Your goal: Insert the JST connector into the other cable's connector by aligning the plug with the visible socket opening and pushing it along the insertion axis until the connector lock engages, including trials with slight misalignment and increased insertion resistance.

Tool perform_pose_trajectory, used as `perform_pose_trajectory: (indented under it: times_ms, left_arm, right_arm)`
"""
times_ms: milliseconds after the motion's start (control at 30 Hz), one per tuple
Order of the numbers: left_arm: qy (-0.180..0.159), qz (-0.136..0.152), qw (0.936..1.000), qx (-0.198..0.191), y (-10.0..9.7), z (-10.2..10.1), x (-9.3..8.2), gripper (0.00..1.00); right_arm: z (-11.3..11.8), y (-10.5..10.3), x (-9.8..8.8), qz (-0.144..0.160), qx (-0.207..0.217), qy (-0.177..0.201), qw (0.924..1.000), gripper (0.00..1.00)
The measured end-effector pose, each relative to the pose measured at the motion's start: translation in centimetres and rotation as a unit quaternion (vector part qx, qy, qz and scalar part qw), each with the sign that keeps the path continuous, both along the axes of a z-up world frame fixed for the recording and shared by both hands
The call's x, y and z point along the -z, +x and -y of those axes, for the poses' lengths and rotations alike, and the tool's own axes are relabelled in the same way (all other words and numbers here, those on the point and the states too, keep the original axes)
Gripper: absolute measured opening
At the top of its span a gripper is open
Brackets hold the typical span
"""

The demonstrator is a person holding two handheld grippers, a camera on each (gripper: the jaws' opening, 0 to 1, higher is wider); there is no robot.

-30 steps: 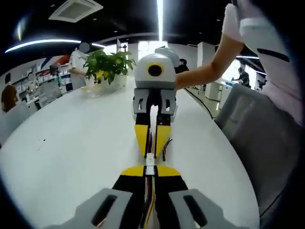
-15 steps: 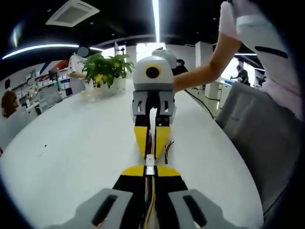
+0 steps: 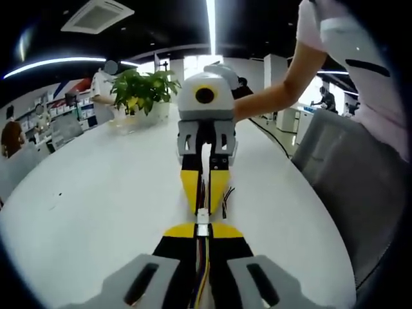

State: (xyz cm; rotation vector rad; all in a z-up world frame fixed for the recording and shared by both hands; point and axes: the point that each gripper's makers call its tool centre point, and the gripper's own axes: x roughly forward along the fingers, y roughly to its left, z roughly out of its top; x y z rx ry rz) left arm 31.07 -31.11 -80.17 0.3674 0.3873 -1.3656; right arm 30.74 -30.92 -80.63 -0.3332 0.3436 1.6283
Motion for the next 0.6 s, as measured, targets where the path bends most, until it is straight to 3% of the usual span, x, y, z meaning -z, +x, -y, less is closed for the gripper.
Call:
perform_pose_trajectory:
  times_ms: [267,367,433,600]
  left_arm:
    - [0.006,-0.008,0.9999,-0.002,-0.1,-0.3,0.7,0.0]
    - [0.015,-0.013,0.9998,-0.005,-0.1,-0.3,1.5,0.0]
    - [0.02,-0.011,0.9997,-0.005,0.0,-0.5,2.0,0.0]
    - [0.017,-0.006,0.9997,-0.016,0.6,-0.7,2.2,0.0]
  right_arm:
    - [-0.3,-0.2,0.6,0.01,-0.009,-0.005,0.9999,0.02]
    - [-0.5,-0.2,1.5,-0.006,-0.006,-0.013,0.9999,0.02]
    - [-0.6,-0.2,2.0,0.011,-0.013,-0.019,0.9997,0.02]
    - [-0.7,0.4,2.1,0.013,0.0,-0.015,0.9998,0.03]
